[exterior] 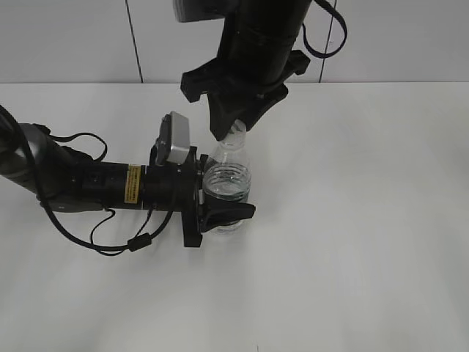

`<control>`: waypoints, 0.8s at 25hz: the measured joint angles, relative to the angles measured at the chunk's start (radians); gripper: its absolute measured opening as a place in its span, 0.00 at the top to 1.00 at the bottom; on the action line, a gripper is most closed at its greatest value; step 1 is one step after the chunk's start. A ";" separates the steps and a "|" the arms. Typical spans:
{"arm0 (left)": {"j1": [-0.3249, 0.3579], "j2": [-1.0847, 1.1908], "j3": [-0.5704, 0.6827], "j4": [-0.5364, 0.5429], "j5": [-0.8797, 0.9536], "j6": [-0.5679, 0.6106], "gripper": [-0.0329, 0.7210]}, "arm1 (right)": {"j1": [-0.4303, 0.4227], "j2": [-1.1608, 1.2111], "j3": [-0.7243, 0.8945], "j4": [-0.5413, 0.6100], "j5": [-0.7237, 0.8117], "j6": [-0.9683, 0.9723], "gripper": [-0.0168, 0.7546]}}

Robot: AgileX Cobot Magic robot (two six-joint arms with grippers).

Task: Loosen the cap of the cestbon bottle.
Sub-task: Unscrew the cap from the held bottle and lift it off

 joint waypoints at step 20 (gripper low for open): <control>0.000 0.000 0.000 0.013 0.007 0.001 0.42 | 0.000 0.000 0.000 0.004 0.002 -0.658 0.59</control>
